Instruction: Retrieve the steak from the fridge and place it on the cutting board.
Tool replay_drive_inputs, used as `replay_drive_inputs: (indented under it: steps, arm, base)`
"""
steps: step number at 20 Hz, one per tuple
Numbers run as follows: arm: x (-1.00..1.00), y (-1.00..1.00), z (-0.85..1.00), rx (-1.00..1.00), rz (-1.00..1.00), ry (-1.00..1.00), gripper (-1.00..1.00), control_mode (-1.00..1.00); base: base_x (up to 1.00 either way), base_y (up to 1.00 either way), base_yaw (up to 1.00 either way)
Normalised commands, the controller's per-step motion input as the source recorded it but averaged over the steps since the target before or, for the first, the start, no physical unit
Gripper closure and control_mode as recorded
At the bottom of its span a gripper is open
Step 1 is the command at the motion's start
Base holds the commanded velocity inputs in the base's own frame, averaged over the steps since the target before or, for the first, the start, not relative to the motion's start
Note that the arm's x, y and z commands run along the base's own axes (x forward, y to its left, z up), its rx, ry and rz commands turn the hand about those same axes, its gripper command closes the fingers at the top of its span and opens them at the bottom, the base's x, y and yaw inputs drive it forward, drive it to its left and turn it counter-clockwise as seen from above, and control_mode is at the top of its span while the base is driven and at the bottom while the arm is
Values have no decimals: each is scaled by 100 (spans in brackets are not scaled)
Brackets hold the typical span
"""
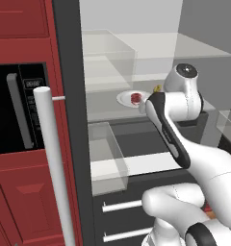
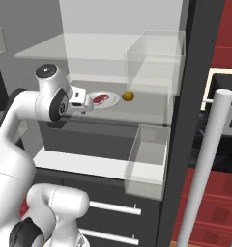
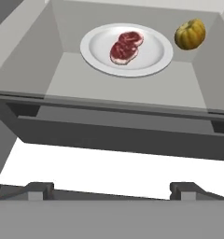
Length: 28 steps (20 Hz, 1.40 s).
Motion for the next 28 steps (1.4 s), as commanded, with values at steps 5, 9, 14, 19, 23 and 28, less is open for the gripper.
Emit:
replay_drive_inputs:
  steps: [5, 9, 14, 19, 23, 28]
  arm:
    - [13, -4, 7, 0, 0, -1, -100, -100]
    - [28, -9, 6, 0, 0, 0, -100, -100]
    - [41, -5, 0, 0, 3, -4, -100, -100]
    - [41, 0, 0, 0, 4, -3, -100, -100]
    - [31, 0, -1, 0, 2, -1, -100, -100]
    - [23, 0, -21, 0, 0, -4, -100, -100]
  base:
    - [0, 0, 0]
    - [0, 0, 0]
    - [0, 0, 0]
    - [0, 0, 0]
    - [0, 0, 0]
    - [0, 0, 0]
